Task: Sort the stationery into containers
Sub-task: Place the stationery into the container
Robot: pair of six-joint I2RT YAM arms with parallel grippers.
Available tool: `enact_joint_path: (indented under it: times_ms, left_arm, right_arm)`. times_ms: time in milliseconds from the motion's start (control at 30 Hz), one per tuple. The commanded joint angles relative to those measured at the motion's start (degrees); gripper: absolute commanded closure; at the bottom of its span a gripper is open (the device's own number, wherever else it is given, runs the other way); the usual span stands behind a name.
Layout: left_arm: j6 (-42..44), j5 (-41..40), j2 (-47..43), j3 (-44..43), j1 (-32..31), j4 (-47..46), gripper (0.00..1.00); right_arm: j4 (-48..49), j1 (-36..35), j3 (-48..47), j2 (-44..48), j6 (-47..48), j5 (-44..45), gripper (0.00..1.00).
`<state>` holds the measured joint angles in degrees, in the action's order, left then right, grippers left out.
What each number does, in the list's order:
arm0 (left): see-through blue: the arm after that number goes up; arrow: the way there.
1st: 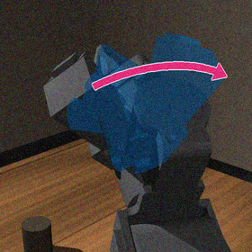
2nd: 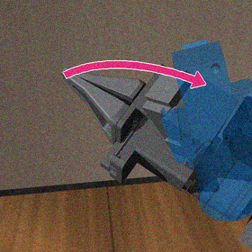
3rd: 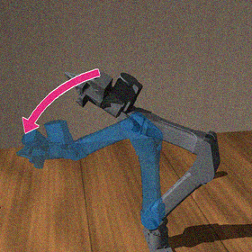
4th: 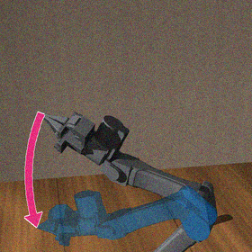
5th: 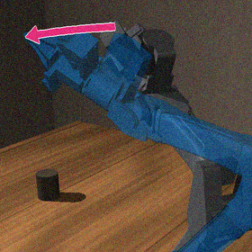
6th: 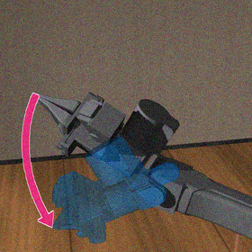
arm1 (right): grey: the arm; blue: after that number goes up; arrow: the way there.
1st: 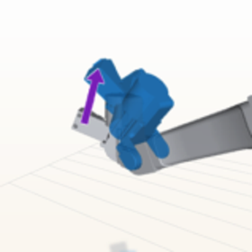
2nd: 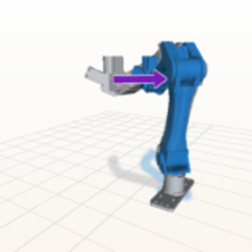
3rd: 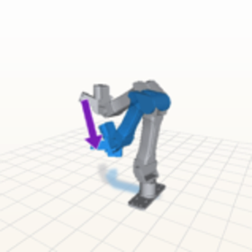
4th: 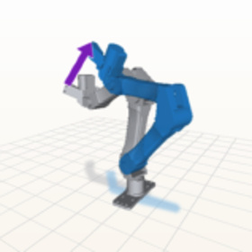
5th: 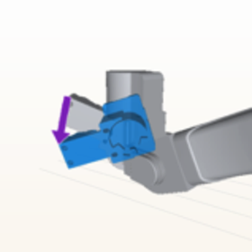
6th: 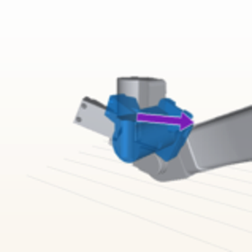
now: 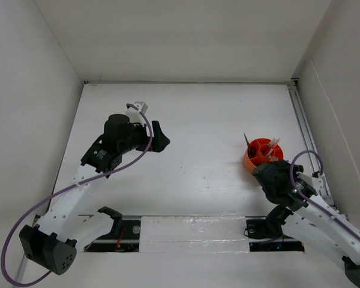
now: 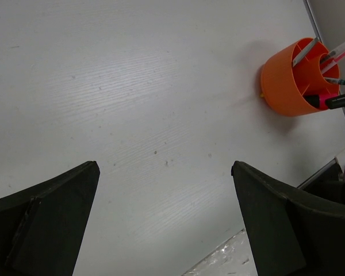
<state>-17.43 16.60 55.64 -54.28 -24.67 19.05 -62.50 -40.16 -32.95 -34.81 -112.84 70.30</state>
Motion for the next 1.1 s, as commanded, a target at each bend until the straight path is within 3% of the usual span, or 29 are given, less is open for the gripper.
enact_joint_path:
  times_ms: [0,633,733,1067]
  left_arm:
    - [0.47,1.24,-1.67,0.32,-0.03,-1.73,0.00]
    - [0.47,2.30,-2.20,0.32,-0.03,-2.26,0.00]
    - [0.47,2.30,-2.20,0.32,-0.03,-2.26,0.00]
    - [0.47,2.82,-2.20,0.32,-0.03,-2.26,0.00]
  right_arm:
    - [-2.18,0.26,-1.50,-1.57,-25.67,2.56,1.00]
    - [-3.68,0.26,-1.50,-9.84,-32.89,0.98,0.99]
    - [-3.68,0.26,-0.98,-9.84,-33.41,0.45,0.95]
    - [-3.68,0.26,-0.98,-9.84,-33.41,0.45,0.63]
